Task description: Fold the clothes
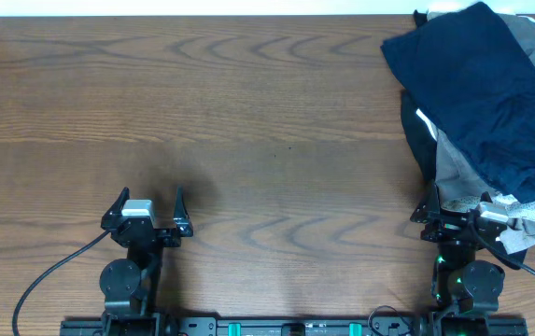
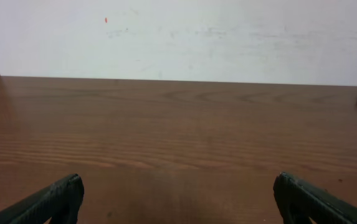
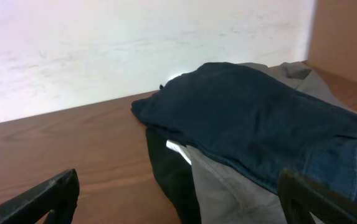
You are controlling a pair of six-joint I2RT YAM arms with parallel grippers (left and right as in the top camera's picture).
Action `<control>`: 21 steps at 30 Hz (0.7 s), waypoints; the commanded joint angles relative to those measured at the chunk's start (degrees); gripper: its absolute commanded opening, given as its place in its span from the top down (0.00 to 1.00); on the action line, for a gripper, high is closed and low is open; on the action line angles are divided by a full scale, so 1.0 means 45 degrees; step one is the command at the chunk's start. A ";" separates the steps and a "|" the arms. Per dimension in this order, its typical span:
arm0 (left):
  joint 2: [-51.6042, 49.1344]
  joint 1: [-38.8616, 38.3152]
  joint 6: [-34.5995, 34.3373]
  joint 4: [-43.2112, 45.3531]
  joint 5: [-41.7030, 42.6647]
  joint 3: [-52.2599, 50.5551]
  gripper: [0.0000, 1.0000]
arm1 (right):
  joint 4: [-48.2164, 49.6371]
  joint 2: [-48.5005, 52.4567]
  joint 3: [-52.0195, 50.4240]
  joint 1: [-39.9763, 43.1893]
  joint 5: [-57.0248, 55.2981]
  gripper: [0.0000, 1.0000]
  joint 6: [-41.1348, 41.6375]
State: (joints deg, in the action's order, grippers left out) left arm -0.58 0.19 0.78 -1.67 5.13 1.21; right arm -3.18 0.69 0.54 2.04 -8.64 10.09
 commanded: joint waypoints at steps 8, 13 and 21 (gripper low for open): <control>0.0078 -0.0049 -0.0151 -0.0437 0.0049 -0.0219 0.02 | -0.0015 -0.0087 -0.0049 -0.0219 -0.0078 0.01 0.0126; 0.0078 -0.0049 -0.0151 -0.0437 0.0049 -0.0219 0.02 | -0.0015 -0.0087 -0.0049 -0.0219 -0.0073 0.01 0.0126; 0.0078 -0.0049 -0.0049 -0.0432 0.0039 -0.0219 0.02 | -0.0015 -0.0092 -0.0049 -0.0219 -0.0078 0.01 0.0131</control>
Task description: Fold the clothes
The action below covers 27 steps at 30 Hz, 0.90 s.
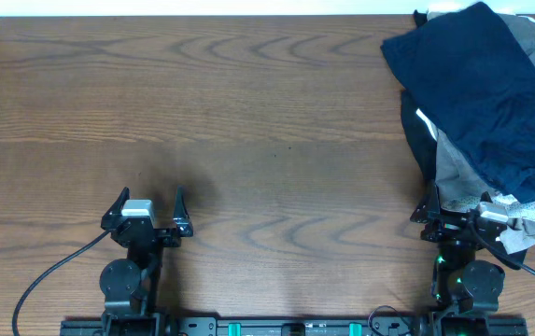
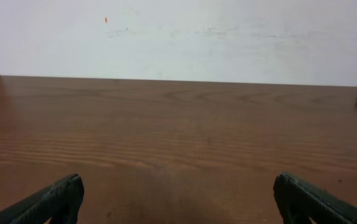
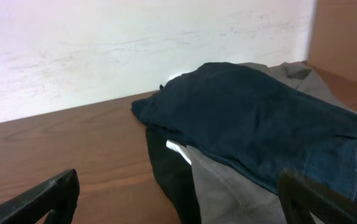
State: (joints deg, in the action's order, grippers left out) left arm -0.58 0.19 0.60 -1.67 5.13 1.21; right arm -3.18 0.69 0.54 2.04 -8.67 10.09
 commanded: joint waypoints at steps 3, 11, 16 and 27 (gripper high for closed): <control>0.0078 -0.0049 -0.0010 -0.0432 0.0039 -0.0219 0.02 | -0.0010 -0.0092 -0.0049 -0.0219 -0.0068 0.01 0.0131; 0.0078 -0.0049 0.0078 -0.0389 0.0039 -0.0219 0.02 | -0.0005 -0.0092 -0.0049 -0.0214 -0.0083 0.01 0.0126; 0.0078 -0.0049 0.0083 -0.0393 0.0039 -0.0219 0.02 | 0.0053 -0.0087 -0.0049 -0.0209 -0.0073 0.01 0.0131; 0.0078 -0.0049 -0.0155 0.0792 0.1802 -0.0189 0.02 | 0.1457 -0.0083 -0.0034 -0.0209 0.1418 0.01 0.0121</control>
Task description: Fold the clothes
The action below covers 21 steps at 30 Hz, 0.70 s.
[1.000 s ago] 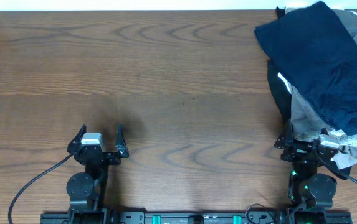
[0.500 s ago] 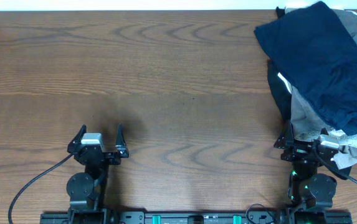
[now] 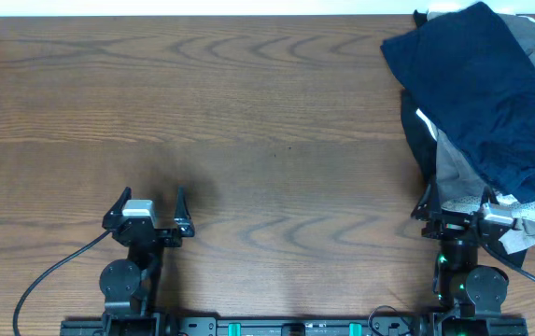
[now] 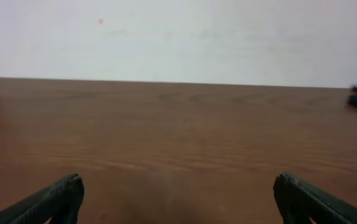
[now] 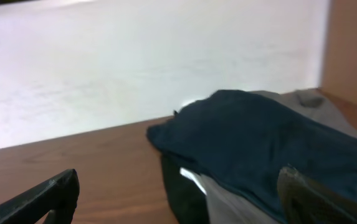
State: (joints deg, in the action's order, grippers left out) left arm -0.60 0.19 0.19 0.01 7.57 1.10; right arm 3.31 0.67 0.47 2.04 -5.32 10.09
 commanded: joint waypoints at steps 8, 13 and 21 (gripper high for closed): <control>-0.0457 -0.0049 -0.0068 0.0787 0.1501 0.0903 0.02 | -0.0641 0.1151 0.1477 -0.0209 0.1107 0.01 -0.0554; -0.2924 -0.0049 -0.0068 -0.0029 0.1501 0.2691 0.02 | -0.0821 0.3415 0.3609 -0.0209 0.1370 0.01 -0.0554; -0.8966 -0.0049 -0.0058 -0.2783 0.1511 0.7558 0.02 | -0.5008 0.8772 0.9457 -0.0209 0.1588 0.01 -0.0612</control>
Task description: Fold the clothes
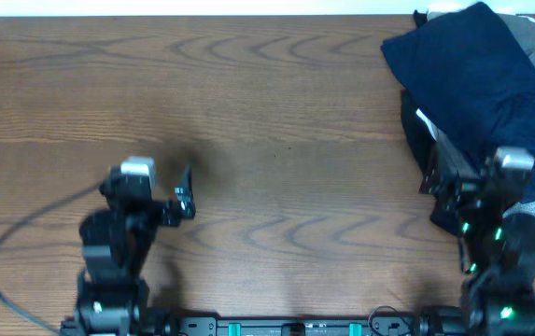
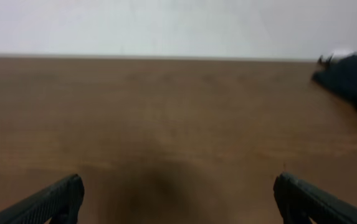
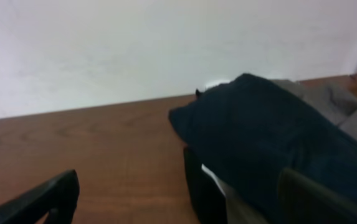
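A heap of clothes lies at the table's far right: a dark navy garment (image 1: pixel 477 84) on top, a grey one (image 1: pixel 454 154) and a black one (image 1: pixel 416 131) under it. My right gripper (image 1: pixel 477 179) hovers open at the heap's near edge; in the right wrist view the navy garment (image 3: pixel 271 137) lies ahead between its spread fingers (image 3: pixel 47 199). My left gripper (image 1: pixel 146 187) is open over bare wood at the left, far from the heap. In its wrist view the navy garment (image 2: pixel 352 74) shows only at the right edge.
The wooden table (image 1: pixel 267 112) spreads wide between the two arms. A white patterned cloth pokes out at the heap's right edge. A white wall (image 3: pixel 134 50) runs behind the table's far edge. Cables and arm bases sit along the front edge.
Both arms have left their spot by the front edge and stand farther out over the table. The right gripper is now at the heap's near edge. Both stay open.
At the two oldest moments both arms stood still by the front edge with open grippers, the heap untouched. Then the wrist views had shifted slightly. Now both grippers are farther in over the table, and the clothes lie as before.
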You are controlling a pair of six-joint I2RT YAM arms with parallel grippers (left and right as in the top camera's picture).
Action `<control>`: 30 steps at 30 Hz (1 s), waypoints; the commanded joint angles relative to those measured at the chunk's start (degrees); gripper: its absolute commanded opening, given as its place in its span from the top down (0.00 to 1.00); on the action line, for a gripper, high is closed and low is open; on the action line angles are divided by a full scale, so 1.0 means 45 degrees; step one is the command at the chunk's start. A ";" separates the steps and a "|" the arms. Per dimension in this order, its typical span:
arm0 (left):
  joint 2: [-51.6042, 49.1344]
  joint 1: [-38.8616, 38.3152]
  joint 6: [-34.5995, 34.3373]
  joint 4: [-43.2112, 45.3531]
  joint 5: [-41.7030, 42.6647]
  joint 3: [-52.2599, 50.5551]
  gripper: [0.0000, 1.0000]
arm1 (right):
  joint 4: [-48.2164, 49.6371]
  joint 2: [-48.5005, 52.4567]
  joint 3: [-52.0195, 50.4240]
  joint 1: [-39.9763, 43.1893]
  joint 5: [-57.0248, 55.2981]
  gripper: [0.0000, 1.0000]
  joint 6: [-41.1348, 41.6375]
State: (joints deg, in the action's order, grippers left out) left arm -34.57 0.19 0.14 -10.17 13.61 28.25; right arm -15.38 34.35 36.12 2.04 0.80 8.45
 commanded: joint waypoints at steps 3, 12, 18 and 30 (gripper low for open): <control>-0.3628 -0.0049 0.0248 -0.2531 0.0160 0.3808 0.02 | -0.2759 0.3283 0.3672 -0.0209 0.0471 0.01 -0.0646; -0.8684 -0.0053 0.0704 -0.6897 0.0083 0.8582 0.02 | -0.6135 0.8233 0.8014 -0.0121 0.0962 0.01 -0.1331; -1.0049 -0.0049 0.0325 -0.6348 0.0563 0.8694 0.02 | -0.5722 0.9296 0.8092 0.0447 0.0534 0.02 -0.1608; -1.1123 -0.0063 0.0325 -0.5629 0.1122 0.8694 0.02 | -0.5464 1.2293 0.8038 0.1700 0.0398 0.17 -0.3691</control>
State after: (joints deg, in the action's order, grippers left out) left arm -84.03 0.19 1.72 -35.99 17.69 66.26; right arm -40.21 86.65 71.33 9.41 2.85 -3.97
